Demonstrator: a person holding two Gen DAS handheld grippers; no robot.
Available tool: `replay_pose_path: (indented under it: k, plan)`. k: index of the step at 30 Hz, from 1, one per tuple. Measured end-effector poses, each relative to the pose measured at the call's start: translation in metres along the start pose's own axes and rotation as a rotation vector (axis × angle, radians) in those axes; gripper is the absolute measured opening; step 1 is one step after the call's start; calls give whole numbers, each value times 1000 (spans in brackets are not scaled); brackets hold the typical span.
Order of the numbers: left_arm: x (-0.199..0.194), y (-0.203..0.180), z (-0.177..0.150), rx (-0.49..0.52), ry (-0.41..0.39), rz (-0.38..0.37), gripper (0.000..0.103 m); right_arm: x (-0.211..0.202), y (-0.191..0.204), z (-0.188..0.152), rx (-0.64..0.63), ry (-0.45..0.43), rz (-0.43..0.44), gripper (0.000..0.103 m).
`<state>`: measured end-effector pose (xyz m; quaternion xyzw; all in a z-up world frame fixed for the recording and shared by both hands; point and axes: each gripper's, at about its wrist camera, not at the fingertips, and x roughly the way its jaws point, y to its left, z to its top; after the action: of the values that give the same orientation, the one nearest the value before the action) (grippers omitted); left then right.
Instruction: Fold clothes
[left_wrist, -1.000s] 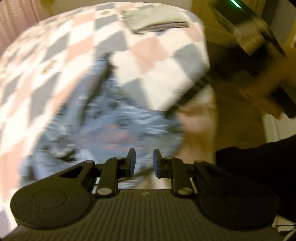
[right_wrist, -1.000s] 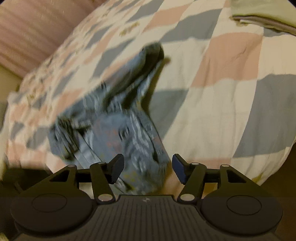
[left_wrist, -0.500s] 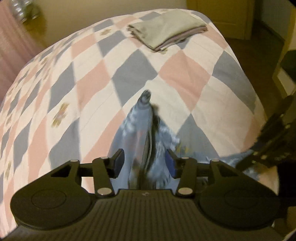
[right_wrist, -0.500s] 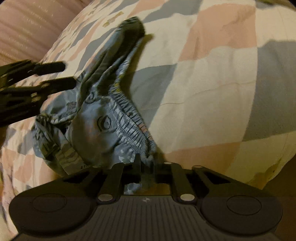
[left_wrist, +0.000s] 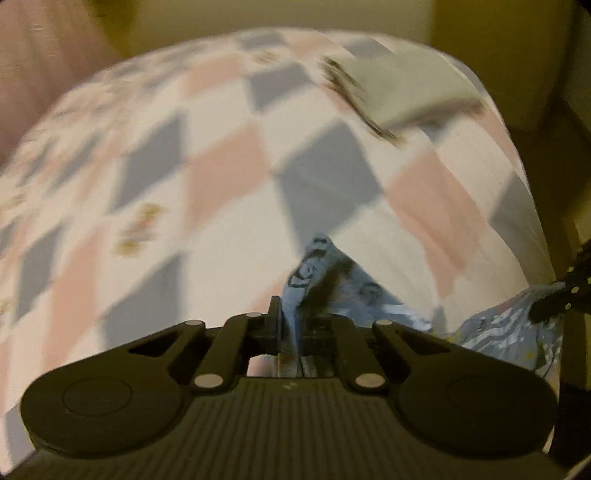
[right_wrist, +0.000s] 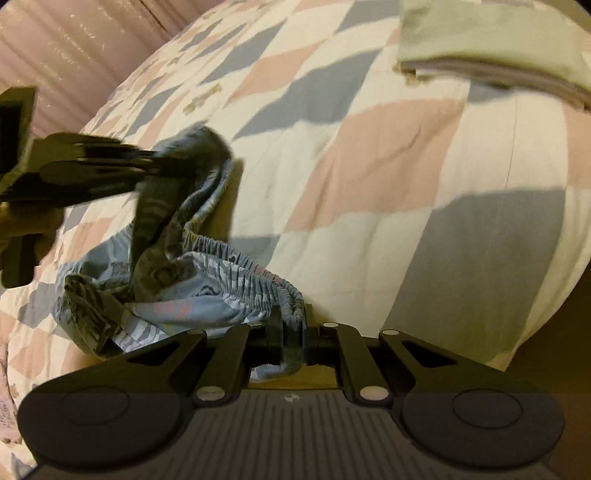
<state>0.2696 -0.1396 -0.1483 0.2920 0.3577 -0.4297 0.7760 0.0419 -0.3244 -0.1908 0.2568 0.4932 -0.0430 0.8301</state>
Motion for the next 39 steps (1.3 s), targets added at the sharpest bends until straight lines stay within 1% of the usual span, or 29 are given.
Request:
replay_pose_path:
  k: [3, 8, 11, 15, 20, 26, 29, 31, 33, 34, 35, 37, 39]
  plan:
    - [-49, 23, -10, -42, -45, 107, 4, -16, 12, 14, -62, -45, -5, 8]
    - [-139, 40, -38, -93, -83, 265, 4, -53, 50, 37, -206, -152, -11, 8]
    - [-180, 34, -54, -113, -81, 319, 4, -79, 77, 47, -287, -216, -11, 8]
    - [-227, 18, -71, -151, -120, 374, 4, -110, 111, 49, -374, -283, -6, 8]
    - [-288, -6, -88, -192, -197, 406, 4, -163, 148, 40, -462, -390, -21, 8]
    - [-375, -41, -106, -218, -327, 405, 4, -252, 182, 20, -528, -542, -41, 8]
    - [-408, -50, -108, -213, -383, 398, 4, -293, 199, 11, -559, -633, -53, 8]
    - [-429, -55, -108, -205, -418, 394, 4, -314, 210, 3, -577, -689, -64, 8]
    - [-447, -58, -106, -195, -436, 393, 4, -331, 221, -5, -592, -735, -77, 8]
    - [-453, -57, -104, -195, -441, 390, 4, -336, 226, -7, -597, -749, -83, 8]
    - [-452, -53, -100, -200, -435, 390, 4, -340, 230, -8, -605, -756, -87, 8]
    - [-430, -35, -92, -222, -411, 395, 4, -342, 236, -4, -628, -759, -96, 8]
    - [-407, -17, -83, -245, -387, 400, 5, -334, 235, 13, -652, -743, -103, 8]
